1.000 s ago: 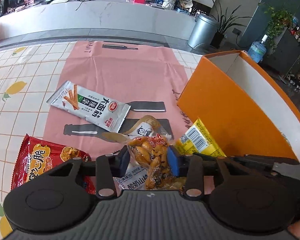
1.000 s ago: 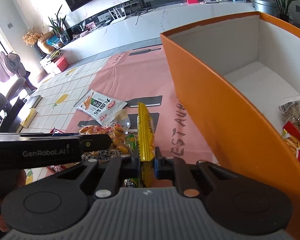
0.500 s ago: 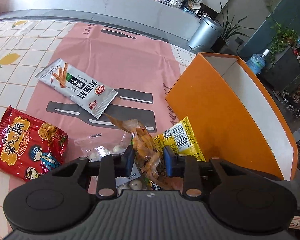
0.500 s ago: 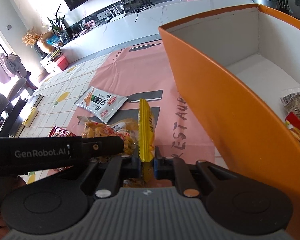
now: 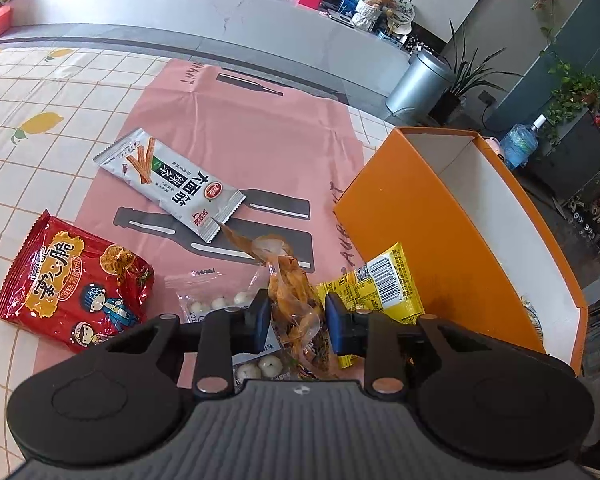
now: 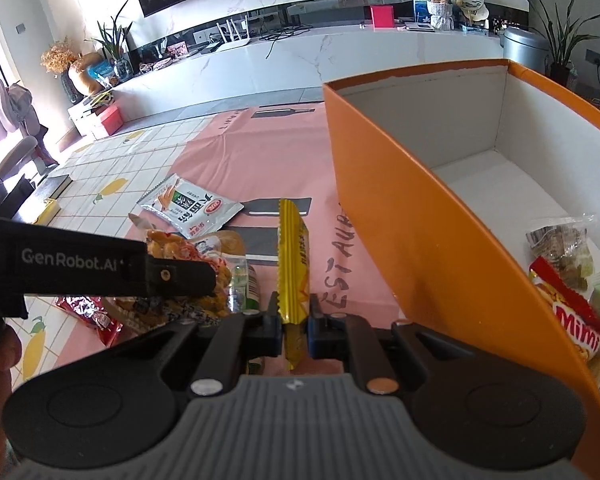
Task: Organize snacks
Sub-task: 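Carry both bags over the orange box and open both tools to drop them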
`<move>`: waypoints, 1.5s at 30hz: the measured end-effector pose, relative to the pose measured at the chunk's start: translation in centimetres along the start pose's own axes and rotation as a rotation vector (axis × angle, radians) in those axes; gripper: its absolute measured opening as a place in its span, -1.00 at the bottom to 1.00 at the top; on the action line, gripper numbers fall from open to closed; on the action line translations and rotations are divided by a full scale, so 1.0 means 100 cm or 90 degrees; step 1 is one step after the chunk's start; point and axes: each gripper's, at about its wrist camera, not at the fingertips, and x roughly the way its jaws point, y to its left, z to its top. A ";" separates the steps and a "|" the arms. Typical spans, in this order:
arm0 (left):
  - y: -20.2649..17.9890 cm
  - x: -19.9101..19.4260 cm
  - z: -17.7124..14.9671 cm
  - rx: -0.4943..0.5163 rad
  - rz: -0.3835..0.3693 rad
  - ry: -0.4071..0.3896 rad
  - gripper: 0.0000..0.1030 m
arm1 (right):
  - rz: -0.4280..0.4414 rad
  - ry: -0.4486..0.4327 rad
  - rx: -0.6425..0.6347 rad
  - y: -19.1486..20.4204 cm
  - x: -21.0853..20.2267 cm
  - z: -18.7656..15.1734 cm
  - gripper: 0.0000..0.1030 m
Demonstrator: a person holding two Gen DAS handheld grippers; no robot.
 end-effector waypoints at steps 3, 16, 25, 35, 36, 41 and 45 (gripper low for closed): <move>-0.002 -0.011 0.001 0.001 -0.010 -0.011 -0.40 | -0.004 -0.022 -0.017 0.005 -0.013 0.003 -0.87; -0.032 -0.065 0.014 0.037 -0.045 -0.081 -0.41 | -0.001 -0.073 -0.056 0.012 -0.072 0.017 -0.87; -0.082 -0.082 0.029 0.086 -0.098 -0.115 -0.41 | -0.040 -0.116 -0.083 -0.013 -0.127 0.042 -0.87; -0.147 -0.046 0.044 0.183 -0.132 -0.076 -0.41 | -0.103 -0.073 -0.078 -0.081 -0.136 0.072 -0.87; -0.153 -0.040 0.045 0.195 -0.132 -0.069 -0.41 | -0.108 -0.066 -0.080 -0.087 -0.134 0.074 -0.87; -0.169 -0.003 0.050 0.222 -0.136 -0.022 -0.41 | -0.120 -0.020 -0.083 -0.120 -0.114 0.081 -0.87; -0.179 0.024 0.050 0.247 -0.132 0.017 -0.41 | -0.134 0.007 -0.110 -0.137 -0.095 0.087 -0.88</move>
